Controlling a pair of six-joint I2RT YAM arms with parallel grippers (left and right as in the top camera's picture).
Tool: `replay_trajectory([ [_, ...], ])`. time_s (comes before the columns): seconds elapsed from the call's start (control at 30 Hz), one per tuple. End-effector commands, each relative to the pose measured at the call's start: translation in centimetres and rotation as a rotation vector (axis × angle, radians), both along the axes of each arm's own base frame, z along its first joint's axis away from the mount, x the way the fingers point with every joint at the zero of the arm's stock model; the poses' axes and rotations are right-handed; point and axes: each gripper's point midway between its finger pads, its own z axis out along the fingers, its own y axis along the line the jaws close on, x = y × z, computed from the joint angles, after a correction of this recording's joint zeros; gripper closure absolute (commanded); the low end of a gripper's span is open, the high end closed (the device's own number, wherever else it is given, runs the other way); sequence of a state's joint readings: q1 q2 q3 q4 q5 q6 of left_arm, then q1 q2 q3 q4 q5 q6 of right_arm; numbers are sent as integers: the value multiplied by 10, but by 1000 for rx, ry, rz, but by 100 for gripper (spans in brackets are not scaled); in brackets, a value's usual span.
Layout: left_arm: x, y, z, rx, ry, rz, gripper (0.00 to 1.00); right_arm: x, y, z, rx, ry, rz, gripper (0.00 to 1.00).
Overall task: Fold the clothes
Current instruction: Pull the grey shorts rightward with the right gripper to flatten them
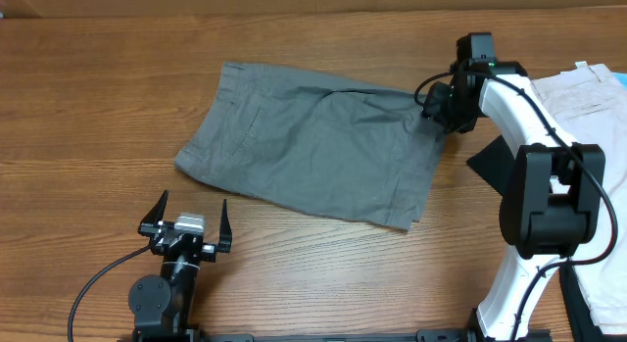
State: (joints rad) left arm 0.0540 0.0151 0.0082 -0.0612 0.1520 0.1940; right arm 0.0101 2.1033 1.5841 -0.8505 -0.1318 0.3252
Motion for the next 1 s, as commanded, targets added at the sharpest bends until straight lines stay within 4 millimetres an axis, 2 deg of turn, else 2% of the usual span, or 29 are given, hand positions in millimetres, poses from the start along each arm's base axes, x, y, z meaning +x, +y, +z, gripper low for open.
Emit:
replay_trajectory([
  [0.0, 0, 2, 0, -2, -4, 12, 0, -10, 8, -13, 32, 24, 28, 47],
  [0.07, 0, 3, 0, -2, -4, 13, 0, -13, 8, -18, 33, 27, 29, 47],
  [0.13, 0, 2, 0, -2, -4, 12, 0, -13, 8, -22, 33, 24, 29, 53],
  [0.2, 0, 3, 0, -2, -4, 13, 0, -12, 8, -22, 33, 17, 29, 64],
  [0.37, 0, 3, 0, -2, -4, 12, 0, -3, 8, -20, 33, -20, 27, 85],
  [0.4, 0, 3, 0, -2, -4, 13, 0, 0, 8, -19, 34, -33, 27, 96],
  [0.57, 0, 3, 0, -2, -4, 12, 0, 12, 8, -3, 36, -71, 19, 96],
  [0.7, 0, 3, 0, -2, -4, 12, 0, 17, 7, 22, 35, -110, 16, 96],
  [0.77, 0, 2, 0, -2, -4, 12, 0, 15, -5, 46, -23, -142, -43, 96],
  [0.97, 0, 3, 0, -2, -4, 13, 0, 21, -22, 73, -109, -219, -84, 96],
])
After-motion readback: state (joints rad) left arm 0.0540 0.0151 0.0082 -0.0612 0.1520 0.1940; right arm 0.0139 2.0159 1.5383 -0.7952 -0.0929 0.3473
